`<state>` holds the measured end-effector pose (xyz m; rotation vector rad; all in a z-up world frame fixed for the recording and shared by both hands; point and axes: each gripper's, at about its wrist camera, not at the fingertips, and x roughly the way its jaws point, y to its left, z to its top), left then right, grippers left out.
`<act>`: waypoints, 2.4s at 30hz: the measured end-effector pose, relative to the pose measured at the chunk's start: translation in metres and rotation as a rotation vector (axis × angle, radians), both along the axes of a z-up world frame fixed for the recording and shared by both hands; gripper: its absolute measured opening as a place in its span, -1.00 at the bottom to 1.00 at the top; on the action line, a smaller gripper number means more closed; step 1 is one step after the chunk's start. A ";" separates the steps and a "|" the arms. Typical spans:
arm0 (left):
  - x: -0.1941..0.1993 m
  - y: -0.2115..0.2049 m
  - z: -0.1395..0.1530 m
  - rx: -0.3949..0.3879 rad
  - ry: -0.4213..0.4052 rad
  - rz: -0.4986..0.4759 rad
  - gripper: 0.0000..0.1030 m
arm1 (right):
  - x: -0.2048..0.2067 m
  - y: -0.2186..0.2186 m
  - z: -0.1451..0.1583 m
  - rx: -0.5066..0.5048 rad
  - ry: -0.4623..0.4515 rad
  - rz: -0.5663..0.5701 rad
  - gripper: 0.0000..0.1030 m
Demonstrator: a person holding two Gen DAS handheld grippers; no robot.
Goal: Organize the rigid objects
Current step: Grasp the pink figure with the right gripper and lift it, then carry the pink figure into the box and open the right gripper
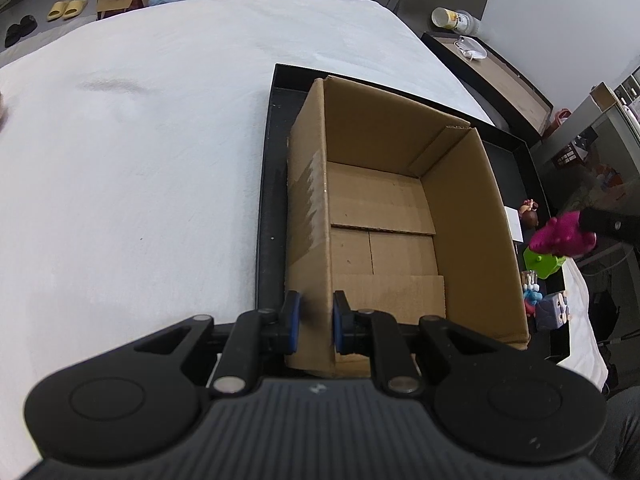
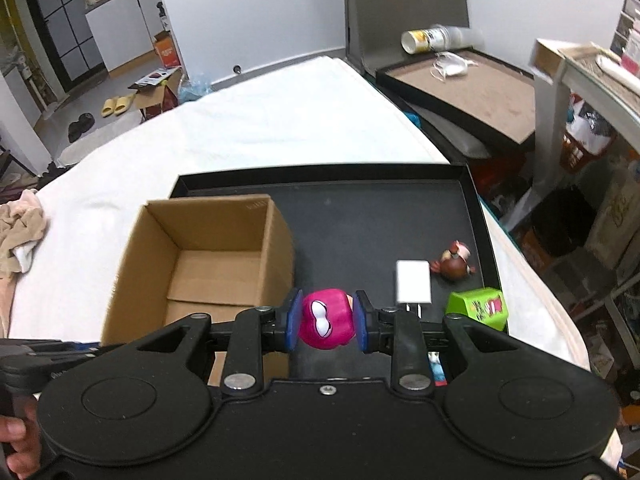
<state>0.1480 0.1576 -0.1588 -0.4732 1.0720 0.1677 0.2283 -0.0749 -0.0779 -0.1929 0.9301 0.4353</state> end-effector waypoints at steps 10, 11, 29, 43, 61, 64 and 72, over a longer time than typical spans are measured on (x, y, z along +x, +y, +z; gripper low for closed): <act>-0.001 0.002 0.000 -0.003 0.003 -0.008 -0.71 | 0.001 0.028 0.014 0.013 -0.033 0.032 -0.48; 0.000 0.002 0.000 -0.002 0.003 -0.008 -0.71 | -0.001 0.031 0.014 0.015 -0.036 0.035 -0.48; 0.006 -0.004 0.000 0.008 0.033 -0.018 -0.71 | 0.004 0.088 0.002 0.026 0.008 0.137 -0.48; 0.008 -0.001 -0.001 -0.002 0.045 -0.016 -0.71 | 0.016 0.129 -0.007 0.059 0.064 0.207 -0.43; 0.011 -0.005 -0.002 0.017 0.051 -0.021 -0.71 | 0.004 0.091 0.000 0.054 0.057 0.167 0.16; 0.011 -0.006 -0.002 0.026 0.051 -0.024 -0.71 | 0.001 0.078 0.000 0.039 0.046 0.152 0.24; 0.011 -0.008 -0.002 0.037 0.054 -0.019 -0.71 | 0.001 0.040 -0.001 0.038 0.039 0.079 0.28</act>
